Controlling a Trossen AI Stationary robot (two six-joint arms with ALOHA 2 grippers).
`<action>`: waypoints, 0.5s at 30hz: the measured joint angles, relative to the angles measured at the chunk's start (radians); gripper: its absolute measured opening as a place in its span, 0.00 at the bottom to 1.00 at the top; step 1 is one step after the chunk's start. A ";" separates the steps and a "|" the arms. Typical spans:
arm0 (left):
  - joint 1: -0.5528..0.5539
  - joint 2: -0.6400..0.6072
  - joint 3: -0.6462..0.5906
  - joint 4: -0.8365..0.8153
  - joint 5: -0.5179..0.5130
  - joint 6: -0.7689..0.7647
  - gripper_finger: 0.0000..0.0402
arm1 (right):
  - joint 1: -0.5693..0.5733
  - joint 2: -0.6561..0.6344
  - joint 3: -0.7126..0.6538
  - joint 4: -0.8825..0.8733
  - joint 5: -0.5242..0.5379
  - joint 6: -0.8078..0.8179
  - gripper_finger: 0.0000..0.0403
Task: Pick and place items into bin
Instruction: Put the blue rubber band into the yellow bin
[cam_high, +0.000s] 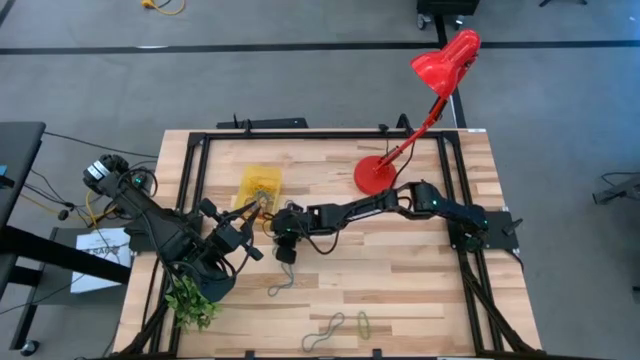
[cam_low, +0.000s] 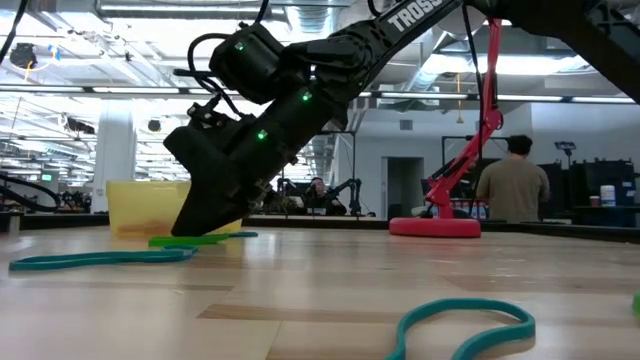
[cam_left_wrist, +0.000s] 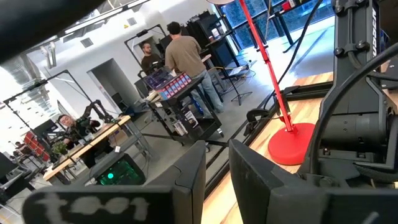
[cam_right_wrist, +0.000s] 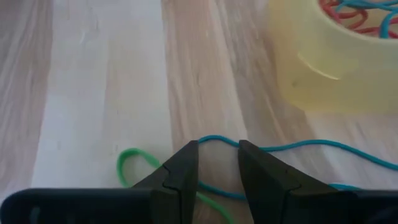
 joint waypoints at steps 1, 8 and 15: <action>0.000 0.000 0.000 0.000 0.000 0.000 0.15 | 0.002 0.000 0.000 0.001 0.004 0.000 0.27; 0.000 0.000 0.000 0.000 0.000 0.000 0.15 | 0.005 0.000 0.003 0.012 0.007 0.005 0.26; 0.000 0.000 0.000 0.000 0.000 0.000 0.15 | 0.021 -0.001 0.005 0.005 0.008 0.014 0.26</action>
